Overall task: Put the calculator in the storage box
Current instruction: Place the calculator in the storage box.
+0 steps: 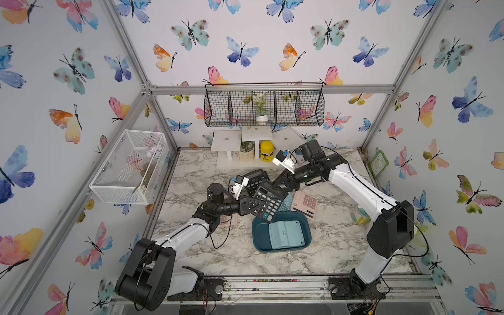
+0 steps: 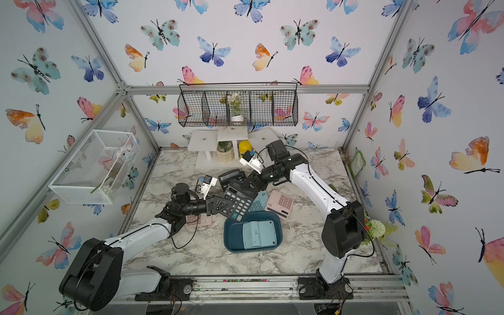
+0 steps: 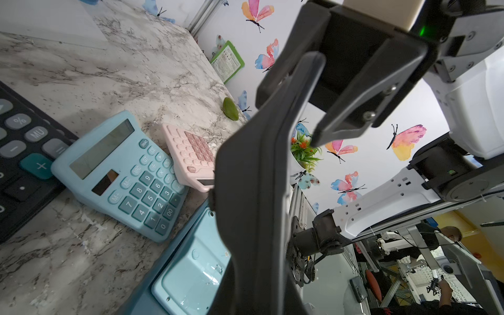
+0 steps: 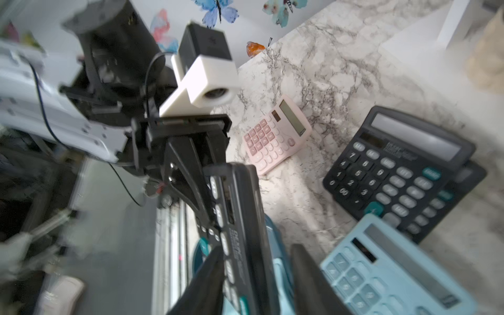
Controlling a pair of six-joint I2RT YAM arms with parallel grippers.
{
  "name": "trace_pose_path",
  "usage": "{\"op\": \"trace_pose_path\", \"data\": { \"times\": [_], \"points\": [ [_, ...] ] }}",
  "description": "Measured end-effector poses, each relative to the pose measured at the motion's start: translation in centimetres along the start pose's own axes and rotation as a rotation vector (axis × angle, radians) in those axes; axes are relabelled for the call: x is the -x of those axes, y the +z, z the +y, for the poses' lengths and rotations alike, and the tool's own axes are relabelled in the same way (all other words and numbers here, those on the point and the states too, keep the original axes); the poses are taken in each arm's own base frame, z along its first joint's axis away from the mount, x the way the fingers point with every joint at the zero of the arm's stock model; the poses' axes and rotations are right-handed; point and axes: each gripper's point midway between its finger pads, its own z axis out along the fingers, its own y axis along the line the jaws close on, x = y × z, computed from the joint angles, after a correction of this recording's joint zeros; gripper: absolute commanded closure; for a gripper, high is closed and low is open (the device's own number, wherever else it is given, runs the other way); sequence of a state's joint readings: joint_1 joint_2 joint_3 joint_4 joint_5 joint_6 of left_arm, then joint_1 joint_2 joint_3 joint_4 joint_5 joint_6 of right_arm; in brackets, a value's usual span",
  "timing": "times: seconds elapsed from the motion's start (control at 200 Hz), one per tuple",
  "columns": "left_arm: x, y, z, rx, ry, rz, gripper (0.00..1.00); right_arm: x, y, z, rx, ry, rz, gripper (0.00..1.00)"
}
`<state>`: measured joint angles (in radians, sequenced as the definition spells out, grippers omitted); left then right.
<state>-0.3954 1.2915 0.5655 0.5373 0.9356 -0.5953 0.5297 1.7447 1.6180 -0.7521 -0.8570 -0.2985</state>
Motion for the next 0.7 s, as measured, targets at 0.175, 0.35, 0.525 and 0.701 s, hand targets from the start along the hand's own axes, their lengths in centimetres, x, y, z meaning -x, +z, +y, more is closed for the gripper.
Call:
{"op": "trace_pose_path", "data": {
  "times": [0.175, 0.35, 0.525, 0.701],
  "points": [
    [0.1, -0.3, 0.2, 0.056, 0.017, -0.016, 0.93, 0.9, -1.3, -0.1, -0.095, 0.052, -0.033, 0.01],
    [0.7, -0.2, -0.6, 0.184, 0.124, -0.055, 0.93, 2.2, -4.0, -0.3, -0.246, 0.179, -0.092, 0.01],
    [0.7, 0.1, -1.8, 0.331, 0.282, -0.1, 0.93, 3.4, -7.3, 0.6, -0.344, 0.349, -0.19, 0.01],
    [0.5, -0.7, -3.3, 0.493, 0.456, -0.163, 0.92, 2.6, -8.8, 1.5, -0.335, 0.557, -0.26, 0.01]
  ]
}}
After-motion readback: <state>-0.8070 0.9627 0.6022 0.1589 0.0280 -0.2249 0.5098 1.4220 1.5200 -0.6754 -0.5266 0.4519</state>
